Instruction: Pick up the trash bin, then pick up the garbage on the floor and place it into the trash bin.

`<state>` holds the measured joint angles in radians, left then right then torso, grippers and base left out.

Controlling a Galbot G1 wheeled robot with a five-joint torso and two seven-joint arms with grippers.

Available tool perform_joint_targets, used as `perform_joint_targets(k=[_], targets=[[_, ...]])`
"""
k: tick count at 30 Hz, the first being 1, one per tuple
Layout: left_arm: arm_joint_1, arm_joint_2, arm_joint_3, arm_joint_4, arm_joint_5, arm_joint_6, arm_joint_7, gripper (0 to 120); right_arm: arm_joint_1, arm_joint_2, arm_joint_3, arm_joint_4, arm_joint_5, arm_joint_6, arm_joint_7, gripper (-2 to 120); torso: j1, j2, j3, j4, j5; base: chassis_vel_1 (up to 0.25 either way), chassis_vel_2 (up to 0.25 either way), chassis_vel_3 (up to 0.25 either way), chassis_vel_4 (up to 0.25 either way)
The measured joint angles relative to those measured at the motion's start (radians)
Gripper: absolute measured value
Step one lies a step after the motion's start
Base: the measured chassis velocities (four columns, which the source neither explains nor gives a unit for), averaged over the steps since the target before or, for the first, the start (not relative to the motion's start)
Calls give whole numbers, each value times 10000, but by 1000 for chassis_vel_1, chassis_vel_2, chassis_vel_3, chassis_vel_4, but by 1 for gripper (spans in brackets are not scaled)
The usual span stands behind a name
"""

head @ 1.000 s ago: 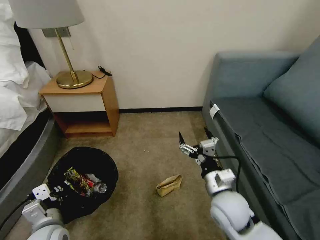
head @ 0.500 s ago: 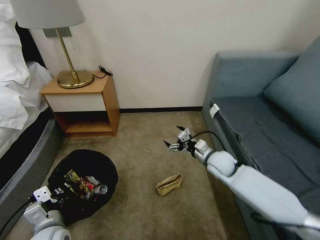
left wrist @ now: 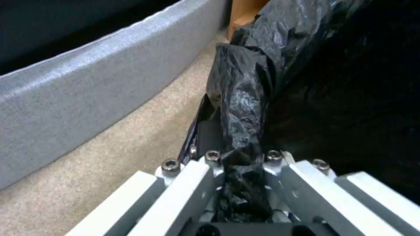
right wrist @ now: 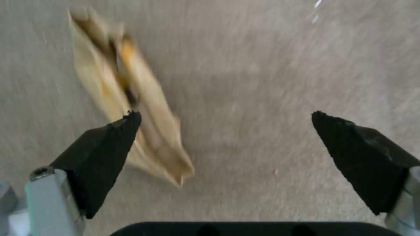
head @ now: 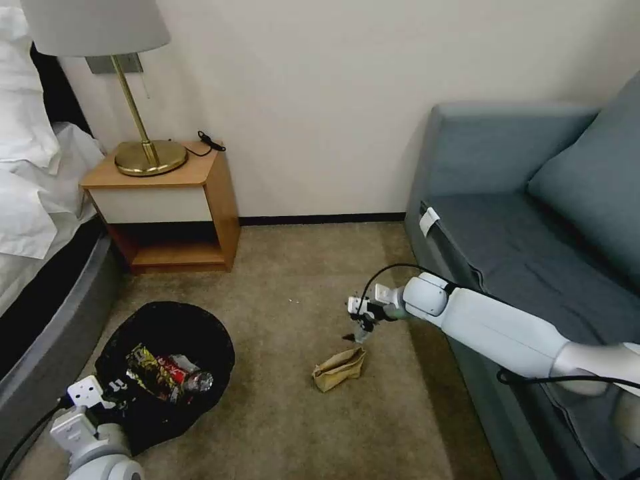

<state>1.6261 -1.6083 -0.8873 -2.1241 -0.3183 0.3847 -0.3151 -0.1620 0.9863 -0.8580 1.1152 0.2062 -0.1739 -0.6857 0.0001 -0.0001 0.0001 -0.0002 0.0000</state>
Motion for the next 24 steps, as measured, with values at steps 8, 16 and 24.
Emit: perform_joint_targets(k=[8, 16, 24], targets=[[135, -4, -101, -1, 20, -97, -1, 2, -72, 1270, -312, -1837, -779, 833, -148, 98, 0, 0, -1, 2, -2, 0, 0, 0, 0], [236, 0, -185, -12, -7, -173, -8, 2, -345, 2620, -623, -3696, -1155, 1608, 105, 98, 0, 0, 0, 2, -2, 0, 0, 0, 0], [246, 0, -174, -52, -3, -174, -13, 2, -573, 2865, -321, -4369, -1618, 2002, 75, 97, 0, 1, -1, 2, -1, 0, 0, 0, 0]])
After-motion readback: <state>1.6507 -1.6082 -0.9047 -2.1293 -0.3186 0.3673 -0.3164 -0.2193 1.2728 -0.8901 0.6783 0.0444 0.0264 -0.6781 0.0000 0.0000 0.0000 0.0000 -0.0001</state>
